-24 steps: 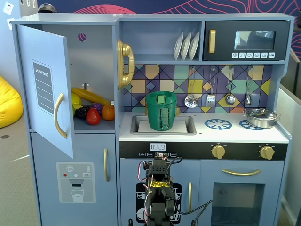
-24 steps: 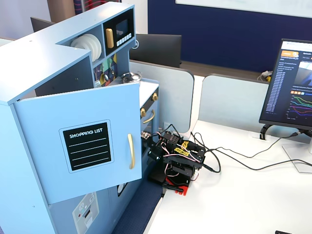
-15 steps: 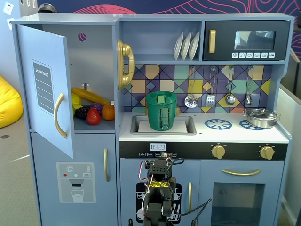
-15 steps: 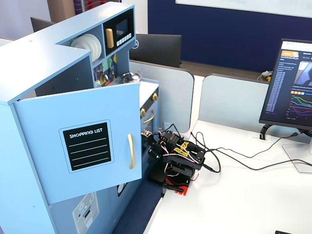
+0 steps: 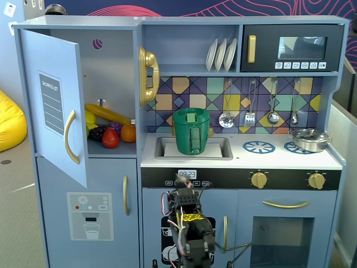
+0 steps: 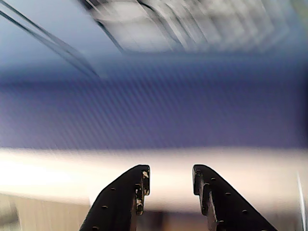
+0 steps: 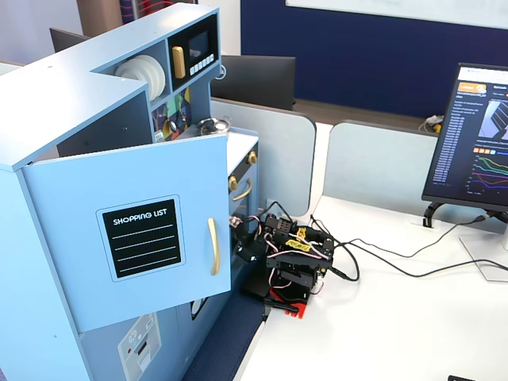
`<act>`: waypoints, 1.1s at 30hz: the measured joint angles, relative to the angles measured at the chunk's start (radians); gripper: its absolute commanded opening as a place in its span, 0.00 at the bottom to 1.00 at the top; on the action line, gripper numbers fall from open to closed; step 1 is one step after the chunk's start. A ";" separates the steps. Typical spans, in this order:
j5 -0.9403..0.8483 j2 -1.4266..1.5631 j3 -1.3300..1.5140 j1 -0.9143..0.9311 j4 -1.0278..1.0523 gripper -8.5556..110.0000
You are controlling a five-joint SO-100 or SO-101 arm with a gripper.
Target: Close the left cabinet door
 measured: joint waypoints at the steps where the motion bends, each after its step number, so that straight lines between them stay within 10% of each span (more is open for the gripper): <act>1: 0.000 -0.003 -0.023 -0.063 -0.051 0.07; 33: -0.270 -0.247 -0.827 -1.132 -0.373 0.07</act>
